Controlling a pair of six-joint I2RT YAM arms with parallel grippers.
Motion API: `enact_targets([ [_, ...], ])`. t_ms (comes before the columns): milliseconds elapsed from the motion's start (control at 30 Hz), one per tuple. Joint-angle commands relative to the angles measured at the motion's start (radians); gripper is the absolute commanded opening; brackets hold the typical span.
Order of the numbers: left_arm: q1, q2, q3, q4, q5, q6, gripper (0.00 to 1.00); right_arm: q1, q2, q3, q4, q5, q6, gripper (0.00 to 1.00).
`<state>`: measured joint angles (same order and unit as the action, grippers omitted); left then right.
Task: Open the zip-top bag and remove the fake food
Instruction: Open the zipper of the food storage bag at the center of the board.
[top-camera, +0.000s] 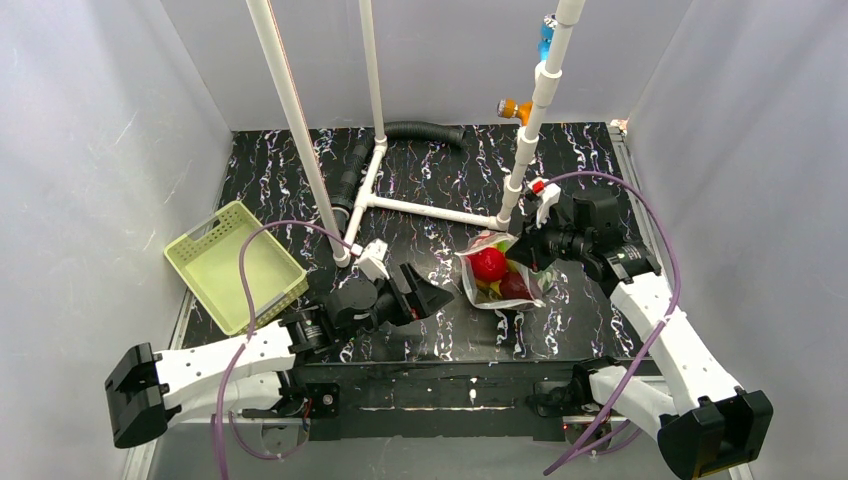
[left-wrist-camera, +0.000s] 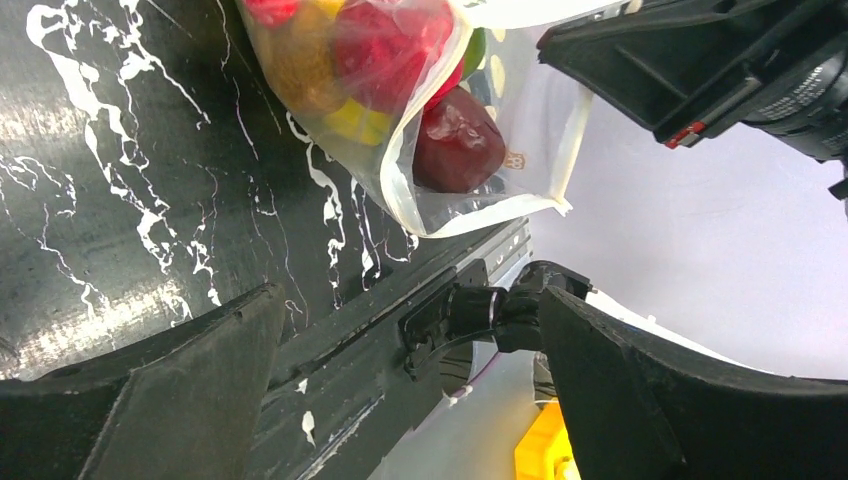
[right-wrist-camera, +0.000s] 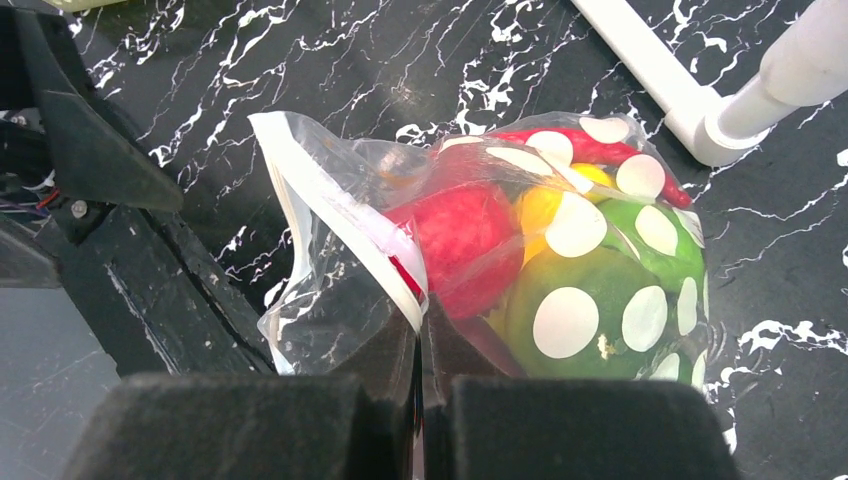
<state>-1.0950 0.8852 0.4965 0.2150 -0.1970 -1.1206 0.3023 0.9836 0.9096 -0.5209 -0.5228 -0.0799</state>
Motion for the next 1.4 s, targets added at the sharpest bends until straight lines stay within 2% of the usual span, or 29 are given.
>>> enact_targets([
  [0,-0.002,0.058,0.020,0.040,0.020,-0.045,0.97,-0.001,-0.022,-0.017,0.092,-0.040,0.035,0.01],
  [233,-0.063,0.202,0.127,-0.001,-0.072,-0.053,0.96,0.001,-0.017,-0.022,0.100,-0.041,0.036,0.01],
  [600,-0.067,0.345,0.275,-0.142,-0.249,0.013,0.79,0.008,-0.023,-0.030,0.103,-0.039,0.031,0.01],
  [733,-0.061,0.348,0.250,-0.117,-0.243,0.028,0.76,0.011,-0.025,-0.036,0.107,-0.037,0.026,0.01],
  [1000,0.002,0.336,0.210,-0.035,-0.145,0.079,0.75,0.011,-0.023,-0.039,0.107,-0.037,0.018,0.01],
  [1233,0.013,0.334,0.197,-0.023,-0.140,0.071,0.75,0.013,-0.022,-0.044,0.110,-0.040,0.015,0.01],
  [1367,0.025,0.330,0.186,-0.002,-0.121,0.071,0.72,0.014,-0.020,-0.044,0.110,-0.040,0.012,0.01],
])
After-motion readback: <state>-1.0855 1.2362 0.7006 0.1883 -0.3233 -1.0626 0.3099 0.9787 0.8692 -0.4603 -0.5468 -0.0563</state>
